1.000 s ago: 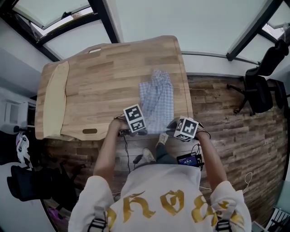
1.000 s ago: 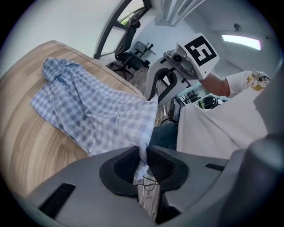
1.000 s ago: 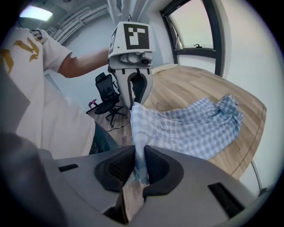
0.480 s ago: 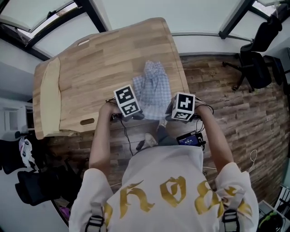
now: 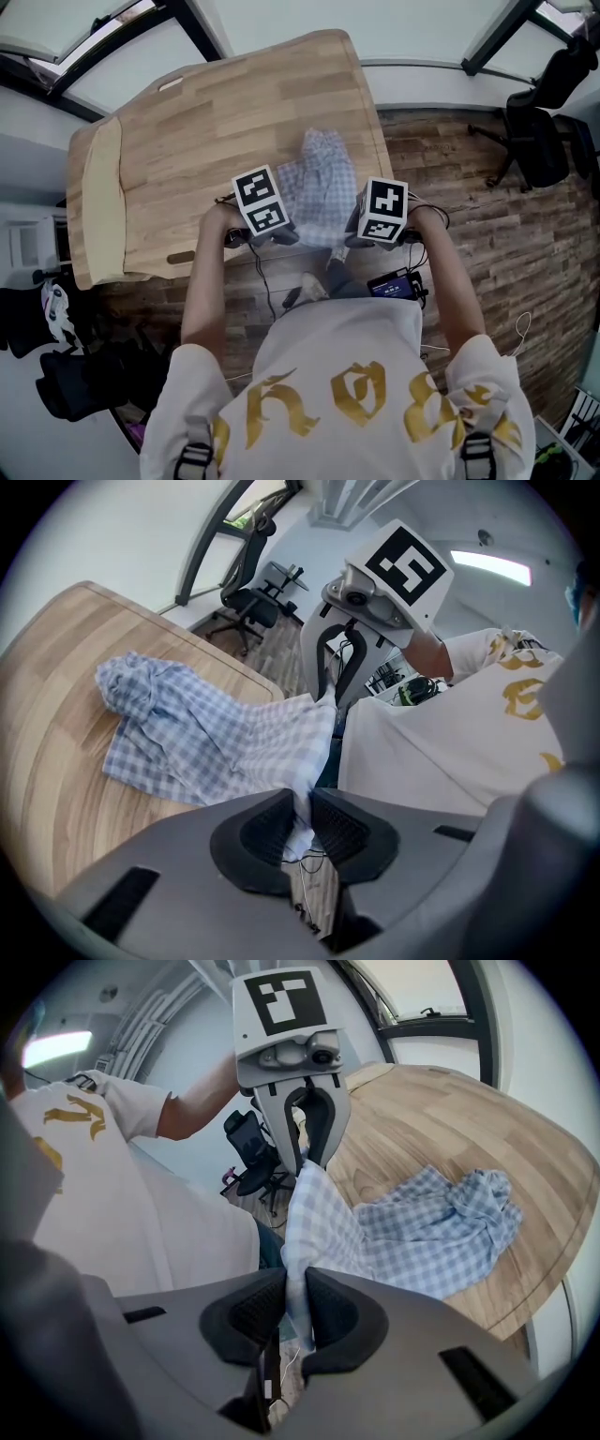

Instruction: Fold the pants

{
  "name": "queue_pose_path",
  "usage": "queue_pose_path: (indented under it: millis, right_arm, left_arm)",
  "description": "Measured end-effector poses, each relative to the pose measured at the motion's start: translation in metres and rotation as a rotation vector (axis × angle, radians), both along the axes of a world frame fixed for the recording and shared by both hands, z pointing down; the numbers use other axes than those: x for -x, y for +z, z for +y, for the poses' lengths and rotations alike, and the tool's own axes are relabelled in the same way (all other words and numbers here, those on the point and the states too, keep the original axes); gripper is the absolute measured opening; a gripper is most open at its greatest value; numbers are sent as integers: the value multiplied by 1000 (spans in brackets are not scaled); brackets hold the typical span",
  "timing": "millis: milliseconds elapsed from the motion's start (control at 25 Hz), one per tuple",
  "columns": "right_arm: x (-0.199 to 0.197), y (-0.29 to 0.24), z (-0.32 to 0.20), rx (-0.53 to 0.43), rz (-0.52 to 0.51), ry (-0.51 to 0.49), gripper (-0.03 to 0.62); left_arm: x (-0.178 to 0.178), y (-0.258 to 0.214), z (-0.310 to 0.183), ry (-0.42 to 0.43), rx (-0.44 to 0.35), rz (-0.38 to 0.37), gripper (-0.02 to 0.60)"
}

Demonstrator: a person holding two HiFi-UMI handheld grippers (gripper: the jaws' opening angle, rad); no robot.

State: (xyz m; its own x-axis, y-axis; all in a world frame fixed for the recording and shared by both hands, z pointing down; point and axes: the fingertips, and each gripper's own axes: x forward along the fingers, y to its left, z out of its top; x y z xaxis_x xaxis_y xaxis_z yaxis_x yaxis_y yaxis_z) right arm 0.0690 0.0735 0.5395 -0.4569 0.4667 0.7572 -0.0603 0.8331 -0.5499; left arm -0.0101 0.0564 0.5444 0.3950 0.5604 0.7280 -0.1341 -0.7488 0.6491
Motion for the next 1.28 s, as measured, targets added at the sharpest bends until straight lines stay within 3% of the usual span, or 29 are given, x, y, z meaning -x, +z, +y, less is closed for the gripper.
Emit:
queue_pose_path:
  millis: [320, 480, 920, 1280]
  right_arm:
    - [-10, -22, -39, 36, -24, -46, 75]
    - [-13, -25, -68, 37, -54, -52, 75]
    - [-5, 31, -191, -172, -62, -23, 75]
    - [6, 108, -258, -400, -25, 69, 86]
  left_arm:
    - [-9, -22, -43, -5, -38, 12, 87]
    - [-12, -21, -72, -51, -64, -3, 87]
    - [1, 39, -183, -273, -258, -140, 87]
    - [14, 127, -226, -431, -379, -283, 87]
